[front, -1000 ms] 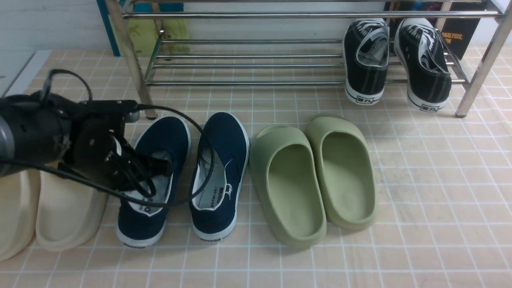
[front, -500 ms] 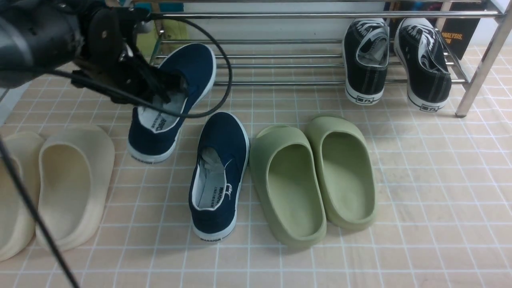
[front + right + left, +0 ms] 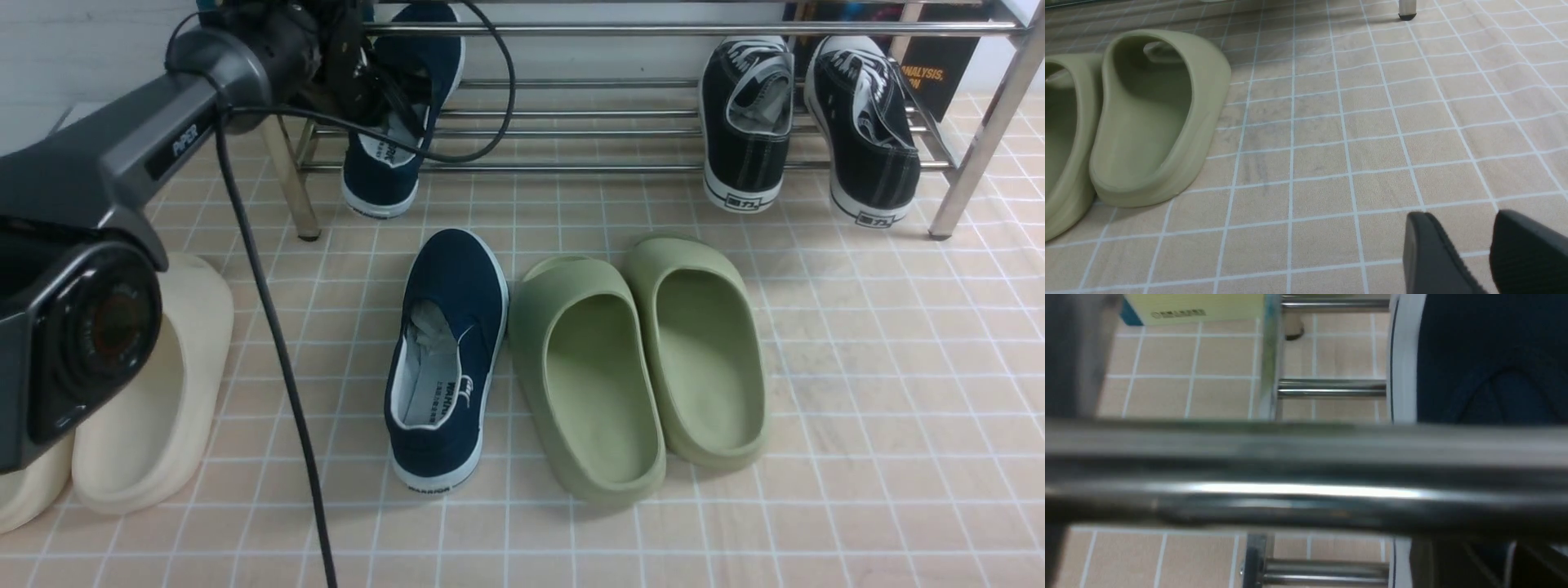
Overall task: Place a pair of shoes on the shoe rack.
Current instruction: Use the left arm to put a shoe into the shoe rack, then use the left arm to grab the shoe closest to it
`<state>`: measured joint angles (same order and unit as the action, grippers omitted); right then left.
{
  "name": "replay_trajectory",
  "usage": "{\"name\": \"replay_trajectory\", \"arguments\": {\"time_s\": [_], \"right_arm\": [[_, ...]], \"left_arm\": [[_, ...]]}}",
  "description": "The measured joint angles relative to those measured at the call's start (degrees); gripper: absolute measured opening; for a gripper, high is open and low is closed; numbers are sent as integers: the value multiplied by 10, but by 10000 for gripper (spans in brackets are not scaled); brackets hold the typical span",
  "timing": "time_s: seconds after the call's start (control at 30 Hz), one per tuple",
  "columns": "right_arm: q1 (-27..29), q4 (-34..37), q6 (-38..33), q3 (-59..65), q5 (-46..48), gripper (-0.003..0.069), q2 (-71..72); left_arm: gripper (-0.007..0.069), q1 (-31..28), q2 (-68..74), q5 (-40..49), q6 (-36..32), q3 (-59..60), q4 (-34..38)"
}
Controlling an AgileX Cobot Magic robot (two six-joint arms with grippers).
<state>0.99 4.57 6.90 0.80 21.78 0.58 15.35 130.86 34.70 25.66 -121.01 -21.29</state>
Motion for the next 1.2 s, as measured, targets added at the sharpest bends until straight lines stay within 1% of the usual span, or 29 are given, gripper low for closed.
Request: {"name": "replay_trajectory", "arguments": {"time_s": [0.07,0.1,0.2,0.3,0.37,0.47,0.53,0.6,0.77,0.8,0.83,0.9,1.0,1.1,1.2], "right_arm": [[0,0,0,0,0,239,0],[0,0,0,0,0,239,0],[0,0,0,0,0,239,0],[0,0,0,0,0,239,0],[0,0,0,0,0,239,0],[0,0,0,0,0,239,0],[0,0,0,0,0,239,0],[0,0,0,0,0,239,0],[0,0,0,0,0,239,0],[0,0,0,0,0,239,0],[0,0,0,0,0,239,0],[0,0,0,0,0,239,0],[0,0,0,0,0,239,0],[0,0,0,0,0,239,0],[0,0,0,0,0,239,0]], "left_arm": [[178,0,6,-7,10,-4,-17],[255,0,12,-21,19,-6,-36],[376,0,14,-22,25,-7,-62],[437,1,8,-11,24,-8,-76],[459,4,-4,25,24,-9,-79],[463,15,-43,116,18,-9,-79],[456,21,-70,163,3,-9,-79],[435,29,-113,222,-40,-9,-79],[370,51,-193,307,-130,-11,-69],[364,53,-200,313,-136,-11,-65],[345,57,-223,337,-159,-11,-53],[325,61,-257,359,-180,-11,-22],[310,62,-303,360,-189,-7,27],[305,62,-364,360,-198,48,103],[305,62,-404,360,-219,160,179]]}}
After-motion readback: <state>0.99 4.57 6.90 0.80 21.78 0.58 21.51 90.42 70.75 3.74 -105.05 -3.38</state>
